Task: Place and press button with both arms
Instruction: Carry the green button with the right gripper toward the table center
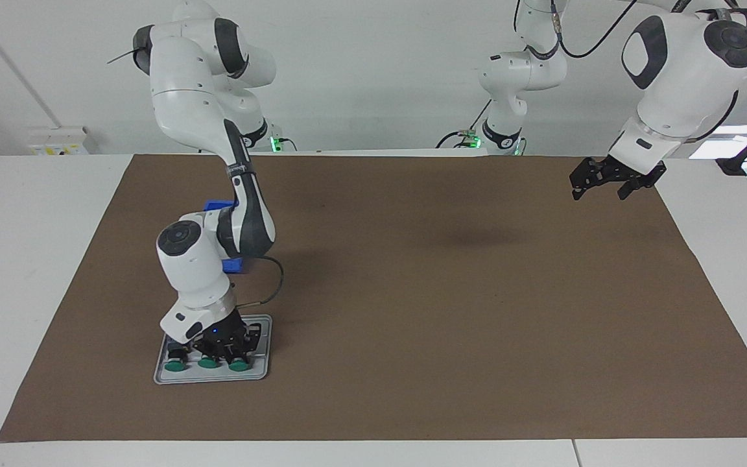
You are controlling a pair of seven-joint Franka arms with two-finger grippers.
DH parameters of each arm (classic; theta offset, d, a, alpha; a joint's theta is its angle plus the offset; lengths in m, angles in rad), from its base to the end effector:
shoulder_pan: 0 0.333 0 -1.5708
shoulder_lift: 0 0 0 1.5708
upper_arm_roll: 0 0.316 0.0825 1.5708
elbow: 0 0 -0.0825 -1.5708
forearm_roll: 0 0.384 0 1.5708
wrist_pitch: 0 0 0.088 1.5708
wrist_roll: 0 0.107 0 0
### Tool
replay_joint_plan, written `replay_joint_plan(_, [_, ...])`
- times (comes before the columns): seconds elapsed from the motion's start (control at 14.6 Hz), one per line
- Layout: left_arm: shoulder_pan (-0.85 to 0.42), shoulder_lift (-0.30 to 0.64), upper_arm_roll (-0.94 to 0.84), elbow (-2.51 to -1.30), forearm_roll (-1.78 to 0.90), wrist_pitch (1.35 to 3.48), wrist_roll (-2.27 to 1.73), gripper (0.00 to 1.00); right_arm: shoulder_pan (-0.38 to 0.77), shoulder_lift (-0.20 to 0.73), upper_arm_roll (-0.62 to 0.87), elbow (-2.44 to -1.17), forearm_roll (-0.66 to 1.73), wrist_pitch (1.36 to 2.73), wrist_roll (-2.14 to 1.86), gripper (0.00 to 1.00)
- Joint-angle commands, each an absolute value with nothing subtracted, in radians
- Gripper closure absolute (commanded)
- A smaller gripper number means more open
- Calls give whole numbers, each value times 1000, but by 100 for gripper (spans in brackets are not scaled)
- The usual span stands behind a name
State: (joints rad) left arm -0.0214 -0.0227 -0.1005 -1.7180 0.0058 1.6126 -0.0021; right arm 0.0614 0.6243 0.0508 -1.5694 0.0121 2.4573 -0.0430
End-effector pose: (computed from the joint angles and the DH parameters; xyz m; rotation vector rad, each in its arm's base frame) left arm 0.5414 -0.0663 0.5710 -3.1201 0.1877 0.1285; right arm 0.7206 0.0751 0.3042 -3.0620 -0.2044 -0.4057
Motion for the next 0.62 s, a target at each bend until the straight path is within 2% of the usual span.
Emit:
replay_joint_plan(0.0, [-11, -25, -103, -1717, -6, 1612, 15, 0, 52, 598, 54, -1482, 17, 2288, -57, 91])
replay_joint_plan(0.34, [-11, -25, -103, -1717, -6, 1612, 15, 0, 70, 503, -12, -1463, 18, 2053, -45, 91])
replay_joint_plan(0.55, [-11, -25, -103, -1717, -6, 1612, 15, 0, 95, 430, -31, -1465, 5, 1906, 99, 91])
